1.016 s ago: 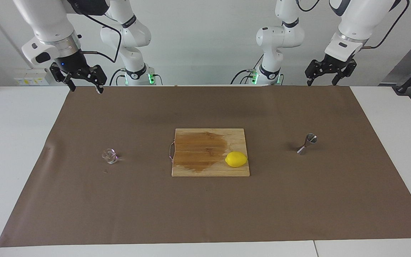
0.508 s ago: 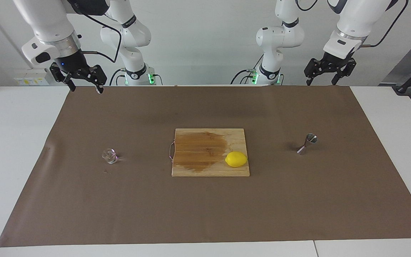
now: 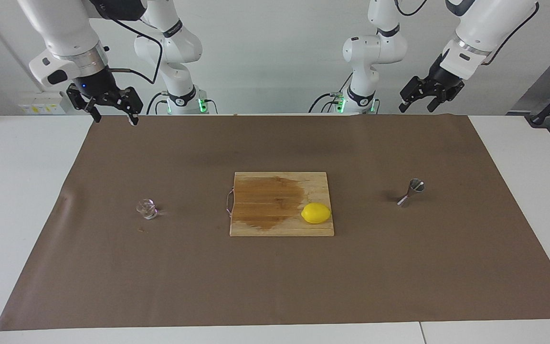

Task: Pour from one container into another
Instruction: 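Open the left gripper and move it toward the small metal cup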

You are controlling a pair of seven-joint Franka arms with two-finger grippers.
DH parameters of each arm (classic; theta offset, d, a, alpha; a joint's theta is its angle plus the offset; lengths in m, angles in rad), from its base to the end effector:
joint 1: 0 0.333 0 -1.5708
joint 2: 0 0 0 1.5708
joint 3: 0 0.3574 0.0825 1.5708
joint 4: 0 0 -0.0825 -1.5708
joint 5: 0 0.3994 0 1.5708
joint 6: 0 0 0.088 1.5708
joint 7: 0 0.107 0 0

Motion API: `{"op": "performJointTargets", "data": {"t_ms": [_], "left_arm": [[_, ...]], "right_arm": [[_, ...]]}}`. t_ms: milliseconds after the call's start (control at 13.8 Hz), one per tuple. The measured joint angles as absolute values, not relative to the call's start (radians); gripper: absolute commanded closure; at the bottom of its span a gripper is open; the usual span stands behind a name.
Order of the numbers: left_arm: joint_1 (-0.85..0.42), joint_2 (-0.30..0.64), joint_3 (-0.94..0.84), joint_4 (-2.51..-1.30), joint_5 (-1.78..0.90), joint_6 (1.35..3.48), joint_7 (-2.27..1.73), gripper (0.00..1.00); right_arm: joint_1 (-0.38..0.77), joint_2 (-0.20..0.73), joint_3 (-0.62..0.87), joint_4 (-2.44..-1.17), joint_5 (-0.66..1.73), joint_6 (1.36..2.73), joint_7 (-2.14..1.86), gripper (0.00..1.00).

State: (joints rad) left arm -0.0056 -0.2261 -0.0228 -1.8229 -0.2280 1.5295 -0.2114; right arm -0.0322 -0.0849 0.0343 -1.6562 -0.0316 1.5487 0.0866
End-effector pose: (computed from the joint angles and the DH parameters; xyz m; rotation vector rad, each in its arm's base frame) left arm 0.4815 -0.0401 0.6619 2.9130 0.2658 -0.1369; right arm 0.5369 -0.0014 0.6695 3.1031 -0.1320 -0.0328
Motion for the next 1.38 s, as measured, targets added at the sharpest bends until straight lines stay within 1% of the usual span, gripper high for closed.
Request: {"op": "performJointTargets", "data": {"t_ms": [435, 653, 944, 1161, 1379], "left_arm": [[0.090, -0.223, -0.017, -1.823, -0.503, 1.444, -0.625, 0.00], [0.135, -0.200, -0.015, -1.824, -0.637, 1.427, -0.852, 0.00], [0.204, -0.111, -0.015, -1.812, -0.784, 1.409, -1.051, 0.00], [0.267, -0.026, -0.014, -1.808, -0.873, 1.400, -1.062, 0.00], [0.304, 0.042, -0.013, -1.808, -0.967, 1.397, -1.067, 0.00]], "right_arm": [[-0.032, -0.085, 0.034, -1.656, -0.032, 1.549, 0.087, 0.00], [-0.032, -0.085, 0.034, -1.656, -0.032, 1.549, 0.087, 0.00], [-0.032, -0.085, 0.034, -1.656, -0.032, 1.549, 0.087, 0.00], [-0.032, -0.085, 0.034, -1.656, -0.032, 1.549, 0.087, 0.00], [-0.032, -0.085, 0.034, -1.656, -0.032, 1.549, 0.087, 0.00]]}}
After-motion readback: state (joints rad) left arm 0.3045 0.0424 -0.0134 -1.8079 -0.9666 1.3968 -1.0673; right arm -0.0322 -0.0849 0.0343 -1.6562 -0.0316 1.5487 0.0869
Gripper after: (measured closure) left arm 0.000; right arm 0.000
